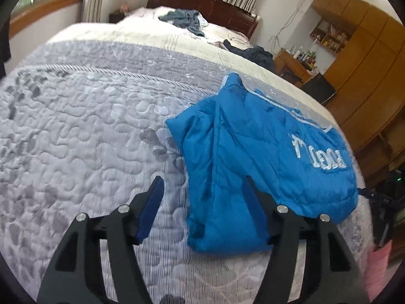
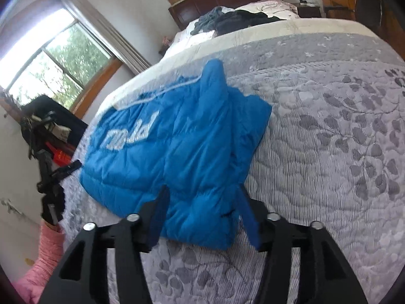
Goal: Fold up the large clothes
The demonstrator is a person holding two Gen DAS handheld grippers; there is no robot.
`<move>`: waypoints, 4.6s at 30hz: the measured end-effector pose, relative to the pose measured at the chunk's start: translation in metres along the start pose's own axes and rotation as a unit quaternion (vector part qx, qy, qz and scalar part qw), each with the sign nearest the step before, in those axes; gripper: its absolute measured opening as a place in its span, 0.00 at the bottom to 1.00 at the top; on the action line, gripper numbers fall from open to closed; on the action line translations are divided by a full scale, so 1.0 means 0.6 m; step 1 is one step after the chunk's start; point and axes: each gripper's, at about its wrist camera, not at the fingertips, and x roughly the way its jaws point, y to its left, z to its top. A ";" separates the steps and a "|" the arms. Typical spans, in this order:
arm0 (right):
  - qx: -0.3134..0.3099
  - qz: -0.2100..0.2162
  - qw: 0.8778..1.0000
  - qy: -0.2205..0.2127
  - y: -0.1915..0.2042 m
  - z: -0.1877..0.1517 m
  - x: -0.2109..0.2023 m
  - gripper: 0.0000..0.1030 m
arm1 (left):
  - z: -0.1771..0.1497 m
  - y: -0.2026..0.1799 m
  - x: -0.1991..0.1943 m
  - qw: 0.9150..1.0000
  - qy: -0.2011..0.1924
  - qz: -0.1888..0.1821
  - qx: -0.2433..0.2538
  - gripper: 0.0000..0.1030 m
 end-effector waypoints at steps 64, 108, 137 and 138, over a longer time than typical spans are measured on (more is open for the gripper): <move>-0.006 0.108 0.994 0.003 0.087 -0.206 -0.137 0.30 | -0.280 -0.098 -0.154 0.986 0.004 -0.169 0.008 0.19; -0.051 -0.049 0.996 0.058 0.074 -0.051 0.035 0.57 | -0.133 -0.095 0.001 0.995 0.058 -0.046 0.061 0.54; 0.026 -0.009 0.998 0.050 -0.004 -0.031 0.090 0.18 | -0.130 -0.089 0.054 0.997 0.027 -0.006 0.076 0.24; 0.030 -0.004 0.998 0.049 -0.008 -0.033 0.091 0.19 | -0.131 -0.087 0.055 0.997 0.026 -0.006 0.073 0.25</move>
